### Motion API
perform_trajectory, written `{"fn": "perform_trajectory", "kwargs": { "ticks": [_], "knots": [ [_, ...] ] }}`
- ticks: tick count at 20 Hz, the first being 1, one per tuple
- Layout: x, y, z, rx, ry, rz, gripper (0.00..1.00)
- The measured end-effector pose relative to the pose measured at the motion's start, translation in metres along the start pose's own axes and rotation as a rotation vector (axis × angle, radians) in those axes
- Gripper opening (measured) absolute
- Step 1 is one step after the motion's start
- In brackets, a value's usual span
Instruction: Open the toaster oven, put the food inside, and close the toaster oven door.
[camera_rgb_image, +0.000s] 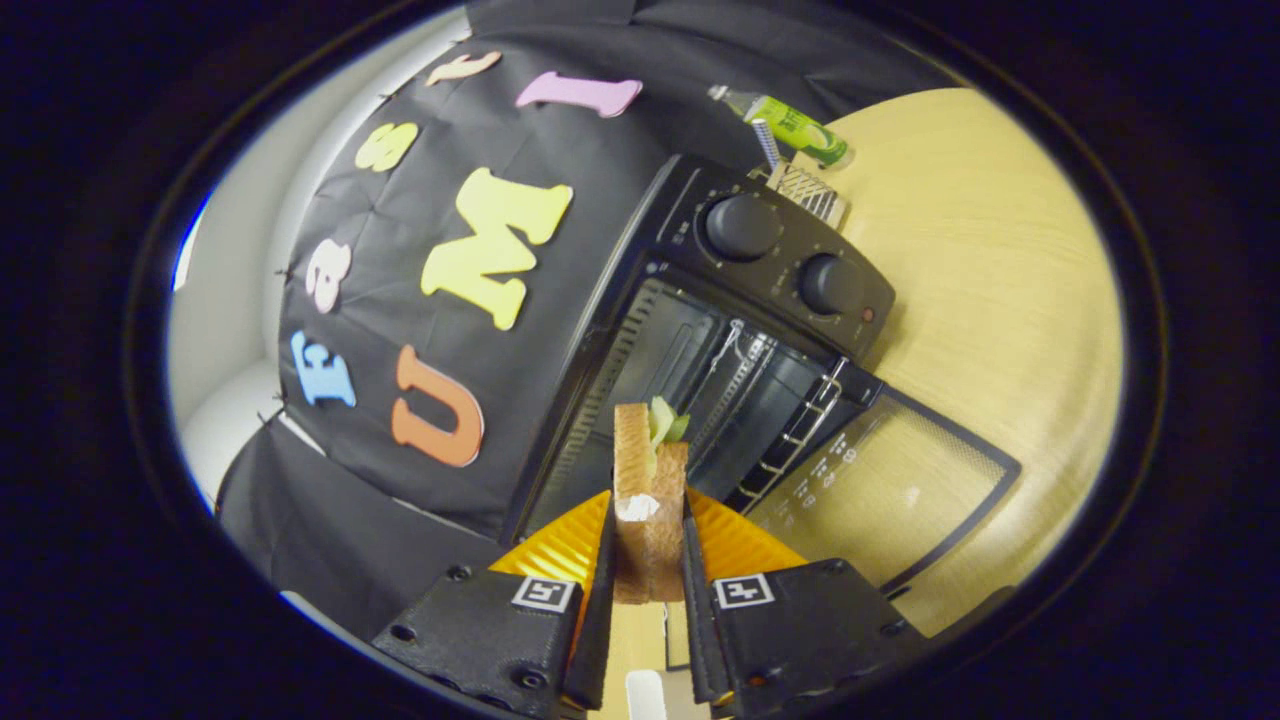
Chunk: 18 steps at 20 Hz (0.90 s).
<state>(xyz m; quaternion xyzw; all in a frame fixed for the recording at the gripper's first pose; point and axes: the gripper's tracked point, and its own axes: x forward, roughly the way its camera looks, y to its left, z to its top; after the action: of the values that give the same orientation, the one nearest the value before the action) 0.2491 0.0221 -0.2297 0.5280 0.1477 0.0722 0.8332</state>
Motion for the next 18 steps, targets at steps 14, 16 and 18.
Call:
{"fn": "perform_trajectory", "kwargs": {
  "ticks": [14, 16, 18],
  "knots": [
    [0.088, 0.006, 0.009, 0.031, -0.114, -0.058, 0.38],
    [0.092, 0.004, 0.010, 0.038, -0.114, -0.052, 0.37],
    [0.093, -0.002, 0.012, 0.057, -0.112, -0.047, 0.37]
  ]
}}
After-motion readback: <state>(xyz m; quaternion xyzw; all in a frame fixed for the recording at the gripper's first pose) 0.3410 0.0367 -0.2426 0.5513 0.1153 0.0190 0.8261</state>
